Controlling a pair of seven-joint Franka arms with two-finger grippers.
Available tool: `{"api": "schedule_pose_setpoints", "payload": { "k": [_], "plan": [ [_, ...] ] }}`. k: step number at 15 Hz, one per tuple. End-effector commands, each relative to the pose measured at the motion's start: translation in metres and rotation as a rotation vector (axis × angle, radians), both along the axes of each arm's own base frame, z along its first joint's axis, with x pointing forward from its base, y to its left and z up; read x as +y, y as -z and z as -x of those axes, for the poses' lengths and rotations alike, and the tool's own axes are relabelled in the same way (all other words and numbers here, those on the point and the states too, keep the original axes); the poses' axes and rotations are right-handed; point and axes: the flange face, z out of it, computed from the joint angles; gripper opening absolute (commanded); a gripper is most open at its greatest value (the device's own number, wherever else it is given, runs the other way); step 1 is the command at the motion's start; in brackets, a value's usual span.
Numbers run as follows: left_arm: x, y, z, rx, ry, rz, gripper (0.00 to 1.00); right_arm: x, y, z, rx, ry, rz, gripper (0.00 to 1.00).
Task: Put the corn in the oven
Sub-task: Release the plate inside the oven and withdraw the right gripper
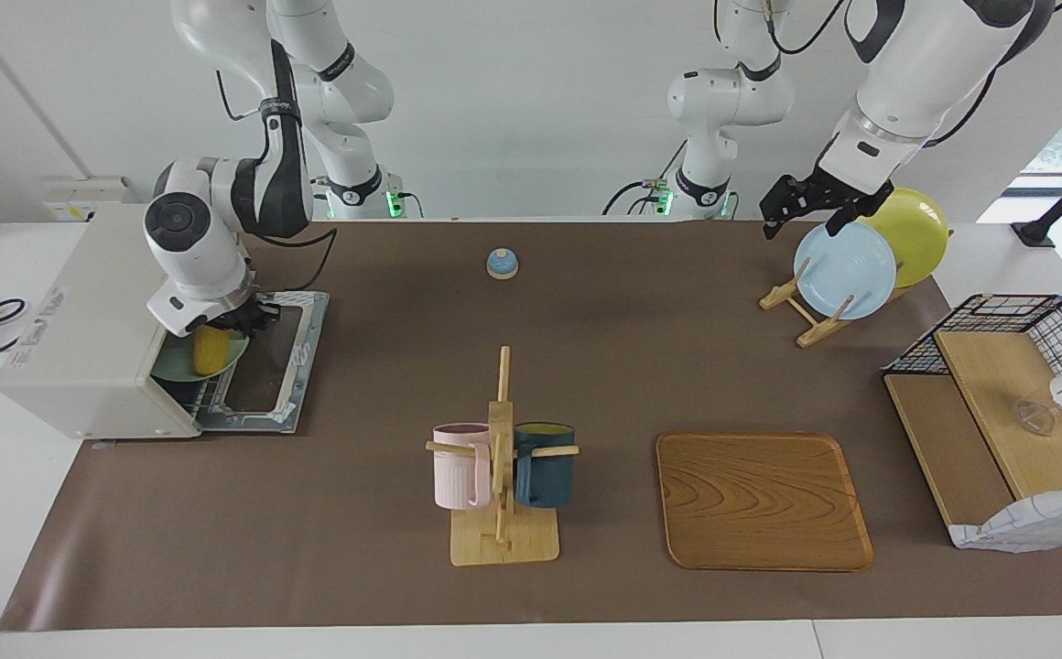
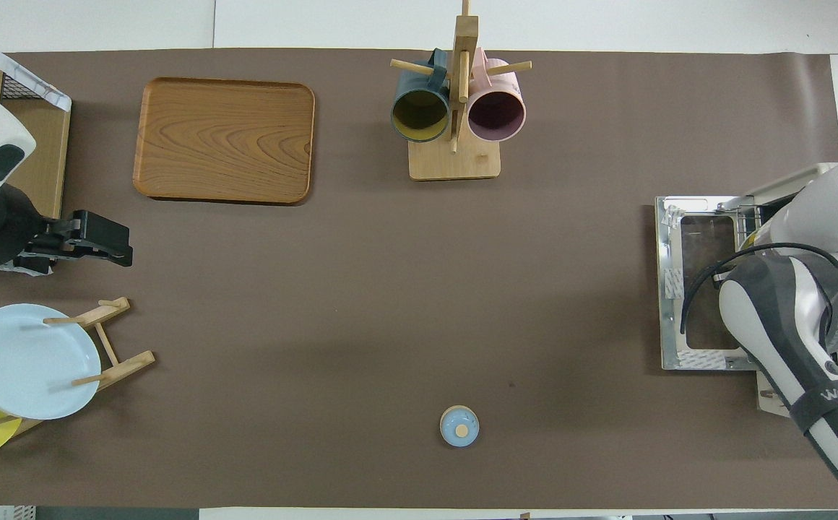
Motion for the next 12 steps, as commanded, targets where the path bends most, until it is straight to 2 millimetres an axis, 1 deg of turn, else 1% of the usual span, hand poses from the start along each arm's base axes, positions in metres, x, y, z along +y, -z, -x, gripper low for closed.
{"api": "schedule_pose_setpoints", "payload": {
  "k": [1, 2, 3, 4, 5, 10, 12],
  "plan": [
    [0.003, -0.004, 0.003, -0.013, 0.006, -0.016, 1.00, -0.017, 0.011, 0.006, 0.018, -0.008, -0.001, 0.00],
    [0.005, -0.004, 0.003, -0.012, 0.003, -0.016, 1.00, -0.017, 0.009, 0.005, 0.015, -0.006, -0.002, 0.02],
    [0.003, -0.004, 0.004, -0.012, 0.006, -0.016, 1.00, -0.016, 0.009, 0.004, 0.015, -0.009, -0.002, 0.09],
    [0.003, -0.004, 0.003, -0.013, 0.006, -0.016, 1.00, -0.015, 0.009, 0.003, 0.014, -0.008, -0.003, 0.13],
    [0.003, -0.004, 0.003, -0.013, 0.006, -0.016, 1.00, -0.015, 0.008, 0.003, 0.013, -0.010, -0.002, 0.15],
    [0.003, -0.004, 0.003, -0.013, 0.006, -0.016, 1.00, -0.010, -0.006, -0.004, 0.019, 0.007, -0.021, 0.15],
    [0.004, -0.004, 0.003, -0.013, 0.004, -0.016, 1.00, -0.005, -0.017, -0.007, 0.024, 0.016, -0.036, 0.15]
  ]
}}
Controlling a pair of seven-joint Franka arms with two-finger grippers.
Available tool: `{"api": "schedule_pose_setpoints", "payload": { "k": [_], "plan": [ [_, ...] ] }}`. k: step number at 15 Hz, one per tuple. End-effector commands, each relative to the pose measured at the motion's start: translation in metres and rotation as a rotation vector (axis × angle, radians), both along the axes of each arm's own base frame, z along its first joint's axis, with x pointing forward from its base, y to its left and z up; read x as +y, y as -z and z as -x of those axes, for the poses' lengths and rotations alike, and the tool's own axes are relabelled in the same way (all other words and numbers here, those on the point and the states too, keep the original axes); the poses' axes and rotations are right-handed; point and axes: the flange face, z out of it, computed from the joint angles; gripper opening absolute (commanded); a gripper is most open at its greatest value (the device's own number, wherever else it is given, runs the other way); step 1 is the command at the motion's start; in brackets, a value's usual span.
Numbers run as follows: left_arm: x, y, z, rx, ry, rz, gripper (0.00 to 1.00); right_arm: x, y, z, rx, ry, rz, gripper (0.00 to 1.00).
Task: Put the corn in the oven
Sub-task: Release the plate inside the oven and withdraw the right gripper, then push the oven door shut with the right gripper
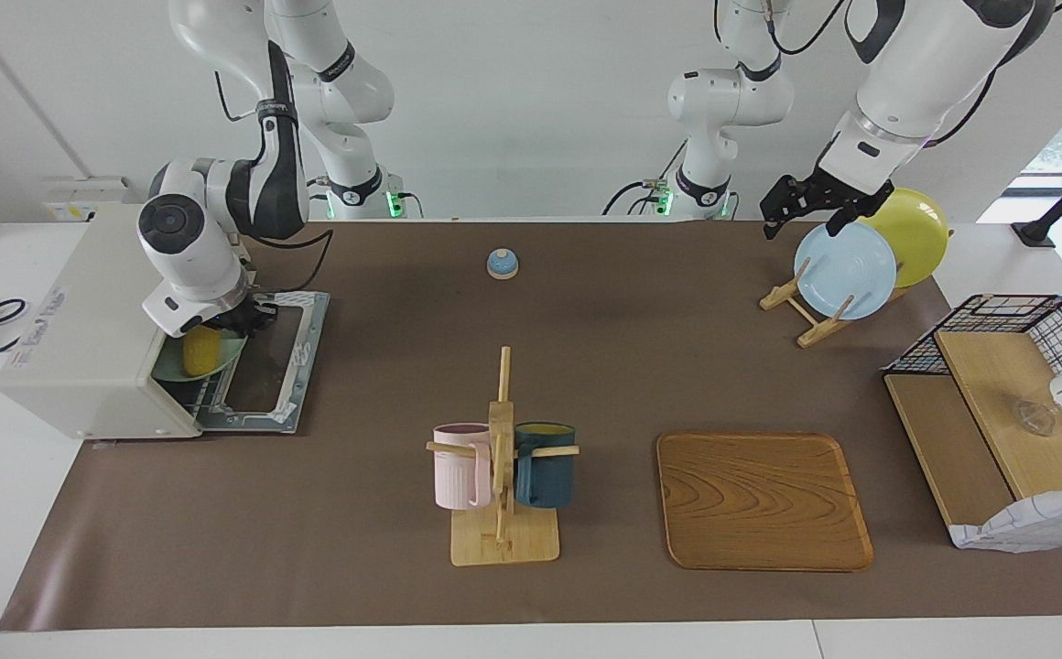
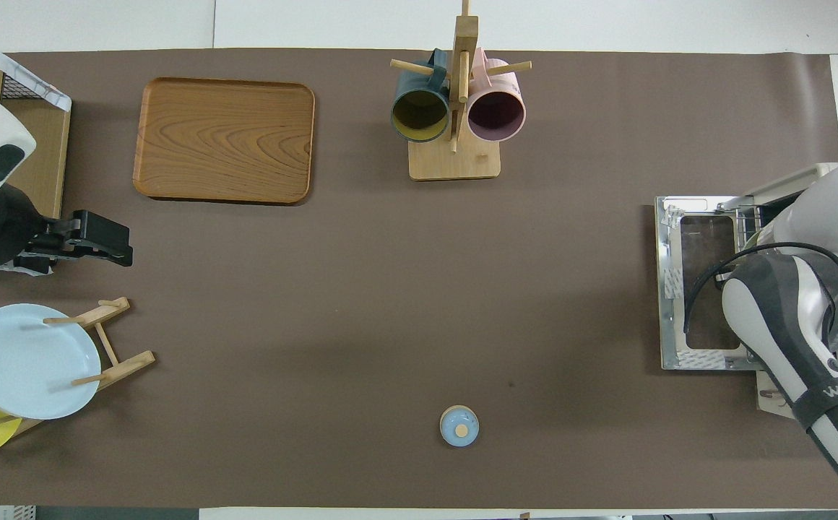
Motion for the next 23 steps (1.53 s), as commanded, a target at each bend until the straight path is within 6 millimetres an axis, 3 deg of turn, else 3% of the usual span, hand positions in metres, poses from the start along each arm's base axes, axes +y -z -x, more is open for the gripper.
{"api": "schedule_pose_setpoints", "payload": {
  "k": [1, 5, 7, 9, 11, 14, 17, 23],
  "plan": [
    [0.004, -0.004, 0.003, -0.013, 0.004, -0.016, 1.00, 0.009, -0.019, -0.009, 0.016, -0.012, -0.036, 0.15],
    [0.003, -0.004, 0.004, -0.012, 0.006, -0.016, 1.00, 0.017, -0.029, -0.014, 0.007, 0.000, -0.063, 0.14],
    [0.004, -0.004, 0.003, -0.012, 0.004, -0.016, 1.00, 0.027, -0.027, -0.016, -0.012, 0.014, -0.093, 0.00],
    [0.003, -0.004, 0.003, -0.013, 0.006, -0.016, 1.00, 0.066, -0.024, -0.020, -0.055, 0.011, -0.086, 0.00],
    [0.003, -0.004, 0.003, -0.013, 0.006, -0.016, 1.00, 0.100, -0.007, -0.014, -0.096, 0.064, -0.069, 0.00],
    [0.004, -0.004, 0.003, -0.012, 0.004, -0.016, 1.00, 0.117, 0.021, -0.010, -0.145, 0.075, -0.074, 0.00],
    [0.003, -0.004, 0.003, -0.013, 0.006, -0.016, 1.00, 0.119, 0.048, -0.012, -0.124, 0.098, -0.068, 0.00],
    [0.003, -0.004, 0.004, -0.012, 0.006, -0.016, 1.00, 0.113, 0.064, -0.002, -0.127, 0.086, -0.060, 0.00]
  ]
}}
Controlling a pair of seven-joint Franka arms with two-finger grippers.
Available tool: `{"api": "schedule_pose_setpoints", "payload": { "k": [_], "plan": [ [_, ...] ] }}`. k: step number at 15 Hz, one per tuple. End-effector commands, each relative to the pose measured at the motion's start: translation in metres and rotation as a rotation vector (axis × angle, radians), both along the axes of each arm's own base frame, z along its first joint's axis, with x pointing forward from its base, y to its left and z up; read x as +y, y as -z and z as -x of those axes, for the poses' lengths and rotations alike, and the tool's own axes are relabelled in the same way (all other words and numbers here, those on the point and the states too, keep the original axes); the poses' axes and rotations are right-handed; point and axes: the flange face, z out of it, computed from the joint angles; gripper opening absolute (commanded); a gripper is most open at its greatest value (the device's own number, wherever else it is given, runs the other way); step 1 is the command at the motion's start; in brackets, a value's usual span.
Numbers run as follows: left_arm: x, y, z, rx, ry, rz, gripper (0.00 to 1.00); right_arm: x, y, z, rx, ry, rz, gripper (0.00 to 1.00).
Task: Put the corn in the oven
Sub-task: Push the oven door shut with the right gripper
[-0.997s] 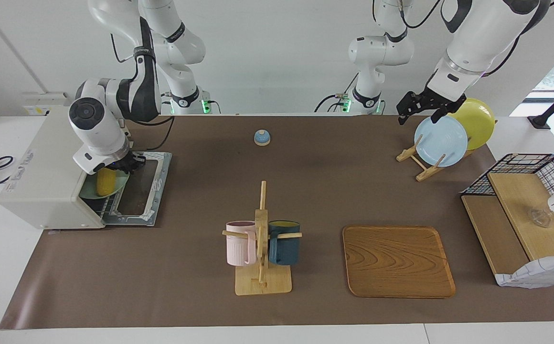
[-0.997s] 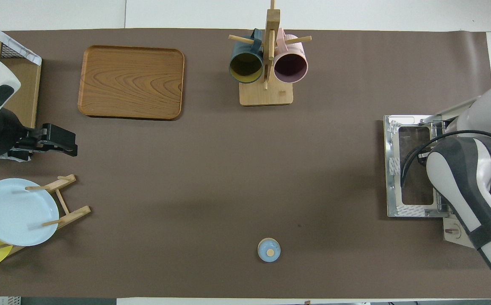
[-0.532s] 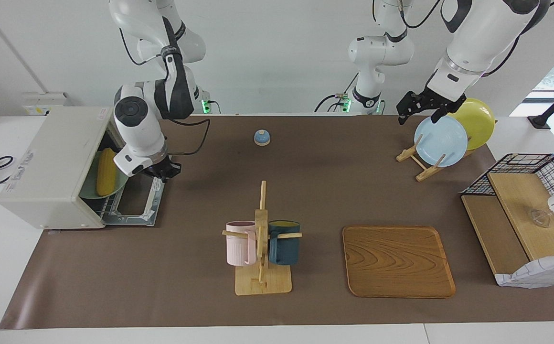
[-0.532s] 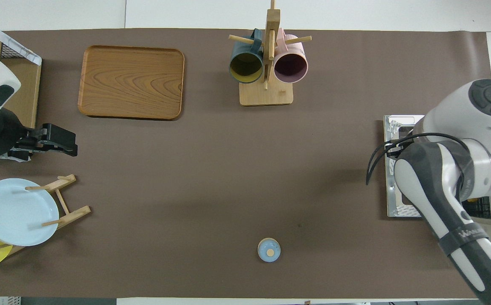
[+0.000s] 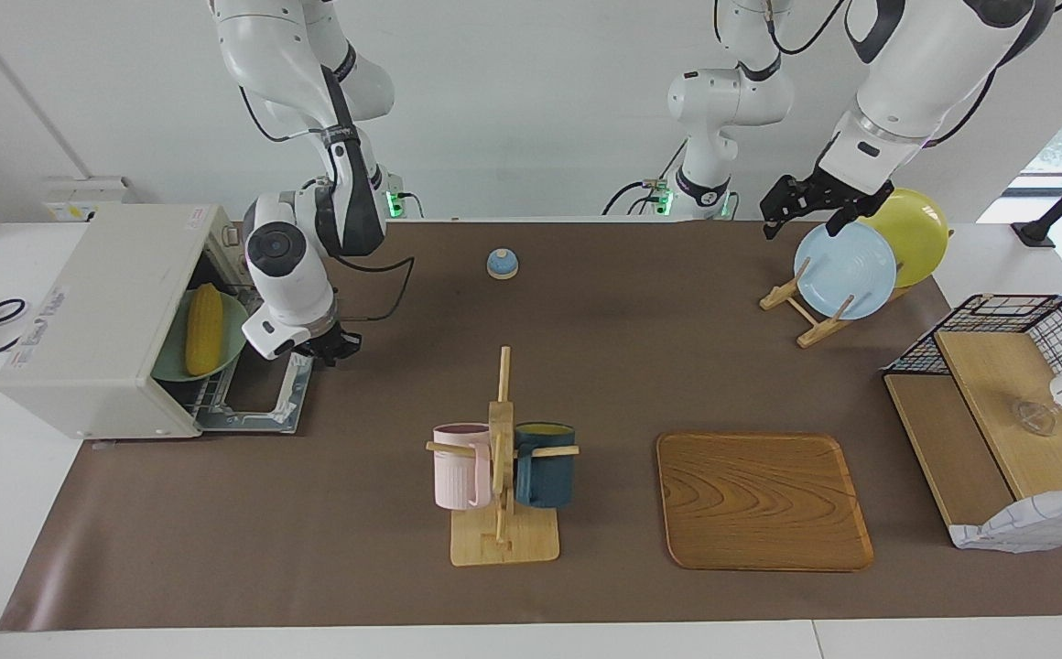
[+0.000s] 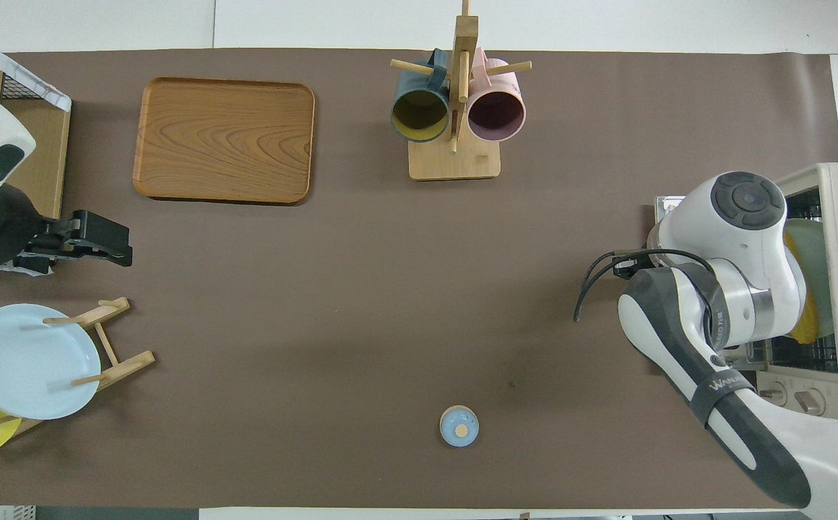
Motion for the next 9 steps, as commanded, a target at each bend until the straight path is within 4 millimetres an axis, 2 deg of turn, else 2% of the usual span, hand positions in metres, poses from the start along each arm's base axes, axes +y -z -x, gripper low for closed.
{"api": "schedule_pose_setpoints", "payload": {
  "k": [1, 9],
  "plan": [
    [0.004, -0.004, 0.003, -0.012, 0.005, -0.016, 1.00, -0.007, 0.008, 0.011, -0.017, 0.001, 0.007, 0.00],
    [0.004, -0.004, 0.003, -0.013, 0.004, -0.016, 1.00, -0.022, 0.012, 0.013, 0.003, -0.068, 0.095, 0.00]
  ]
}}
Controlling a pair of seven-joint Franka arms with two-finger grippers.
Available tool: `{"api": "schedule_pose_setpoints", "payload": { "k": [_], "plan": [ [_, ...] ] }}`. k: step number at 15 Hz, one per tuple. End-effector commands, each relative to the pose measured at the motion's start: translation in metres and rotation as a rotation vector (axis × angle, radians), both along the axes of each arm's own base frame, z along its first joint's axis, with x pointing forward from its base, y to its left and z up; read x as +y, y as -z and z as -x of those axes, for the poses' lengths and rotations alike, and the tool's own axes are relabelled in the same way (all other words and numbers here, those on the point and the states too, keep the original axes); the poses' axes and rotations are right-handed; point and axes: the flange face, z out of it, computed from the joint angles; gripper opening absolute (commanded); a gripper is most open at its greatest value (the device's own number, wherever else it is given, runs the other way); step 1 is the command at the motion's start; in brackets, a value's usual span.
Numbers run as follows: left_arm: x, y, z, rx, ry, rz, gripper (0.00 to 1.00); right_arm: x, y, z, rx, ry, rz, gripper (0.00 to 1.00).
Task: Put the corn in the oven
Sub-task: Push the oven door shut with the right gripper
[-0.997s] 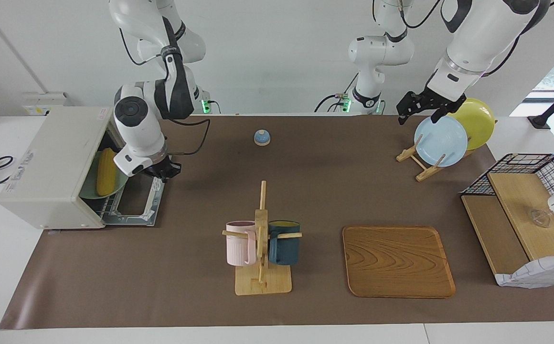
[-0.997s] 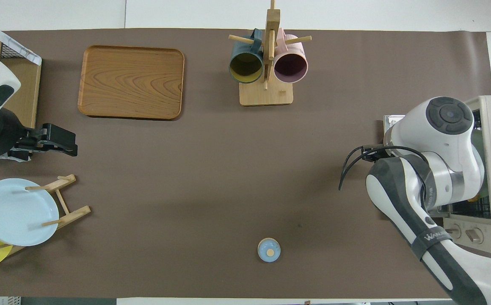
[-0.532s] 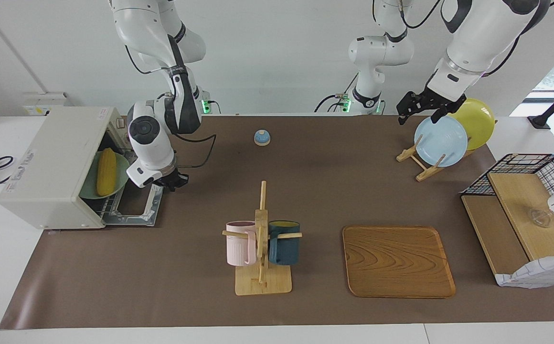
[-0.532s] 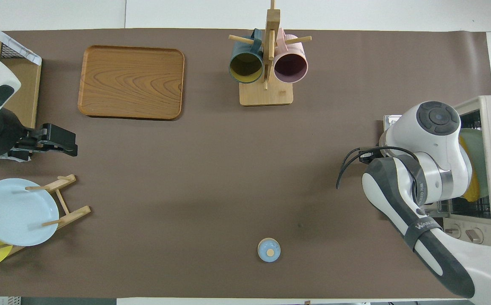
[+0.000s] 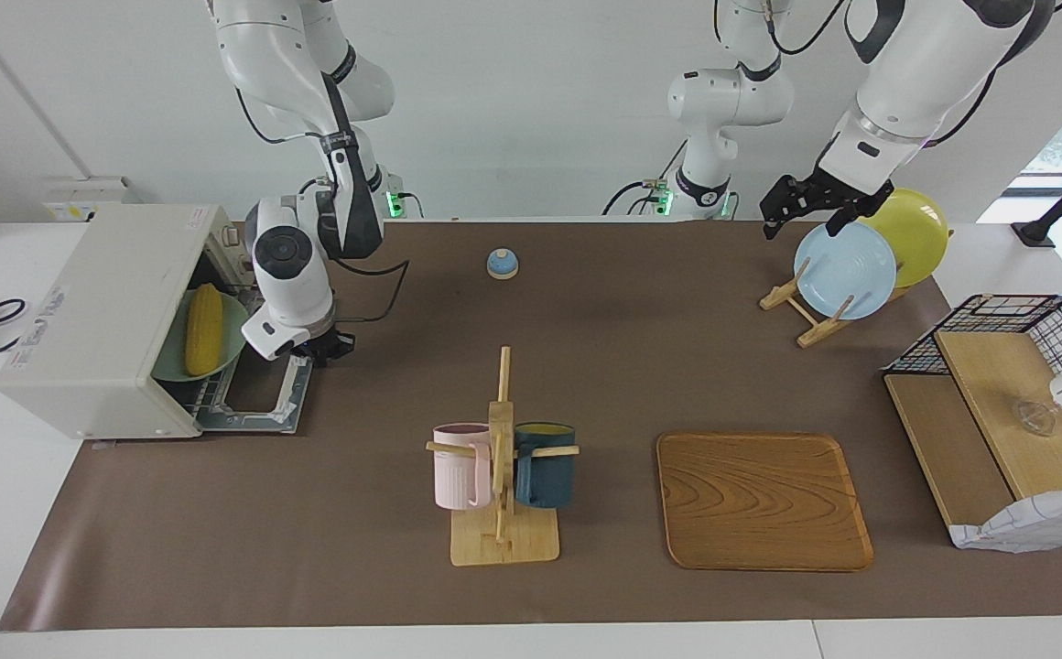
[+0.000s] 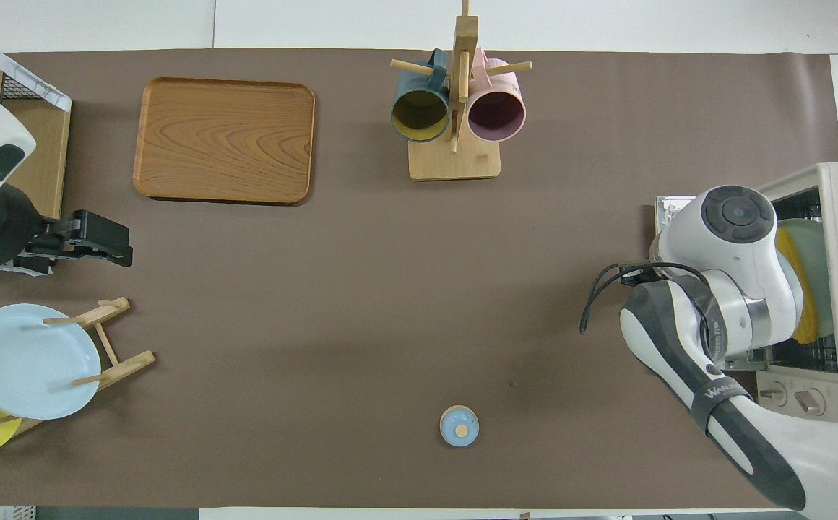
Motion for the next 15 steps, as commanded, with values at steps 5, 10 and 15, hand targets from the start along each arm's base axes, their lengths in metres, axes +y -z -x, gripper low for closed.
{"api": "schedule_pose_setpoints", "payload": {
  "k": [5, 10, 15],
  "plan": [
    [0.004, -0.004, 0.003, -0.012, 0.004, -0.016, 1.00, -0.014, -0.009, 0.006, 0.044, -0.112, 0.152, 0.00],
    [0.005, -0.004, 0.003, -0.013, 0.003, -0.016, 1.00, -0.061, -0.074, -0.016, 0.097, -0.187, 0.144, 0.00],
    [0.004, -0.004, 0.003, -0.012, 0.005, -0.016, 1.00, -0.090, -0.125, -0.009, 0.114, -0.184, 0.144, 0.00]
  ]
}}
